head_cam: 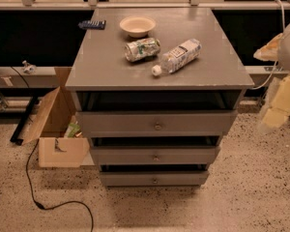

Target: Open bottom drawer

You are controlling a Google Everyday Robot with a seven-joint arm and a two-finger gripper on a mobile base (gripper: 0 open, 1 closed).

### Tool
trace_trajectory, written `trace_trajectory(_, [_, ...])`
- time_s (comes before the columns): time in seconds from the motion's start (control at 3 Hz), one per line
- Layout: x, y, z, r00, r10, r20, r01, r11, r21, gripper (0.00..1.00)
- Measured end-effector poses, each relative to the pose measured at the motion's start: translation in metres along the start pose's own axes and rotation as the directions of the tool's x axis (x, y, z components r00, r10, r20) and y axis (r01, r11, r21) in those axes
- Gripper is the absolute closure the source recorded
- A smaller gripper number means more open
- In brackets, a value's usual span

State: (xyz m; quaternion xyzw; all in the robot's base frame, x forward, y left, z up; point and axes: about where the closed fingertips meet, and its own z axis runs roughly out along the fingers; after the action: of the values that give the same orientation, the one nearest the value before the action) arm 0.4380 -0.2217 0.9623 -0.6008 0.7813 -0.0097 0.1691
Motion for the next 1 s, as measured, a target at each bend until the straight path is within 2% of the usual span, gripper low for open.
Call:
trace_trajectory(0.33, [0.009,0.003,0.013,0.999,0.011,0.030,-0.011,0.9997,-0.022,0.00])
trace_trajectory(0.67, [0.013,0.010,0.024,1.000,0.003,0.029,-0.002,0.9997,-0.024,0.00])
trace_trajectory(1.0, [0.016,0.029,0.059,0.999,0.001,0.044,0.002,0.9979,-0.065,0.00])
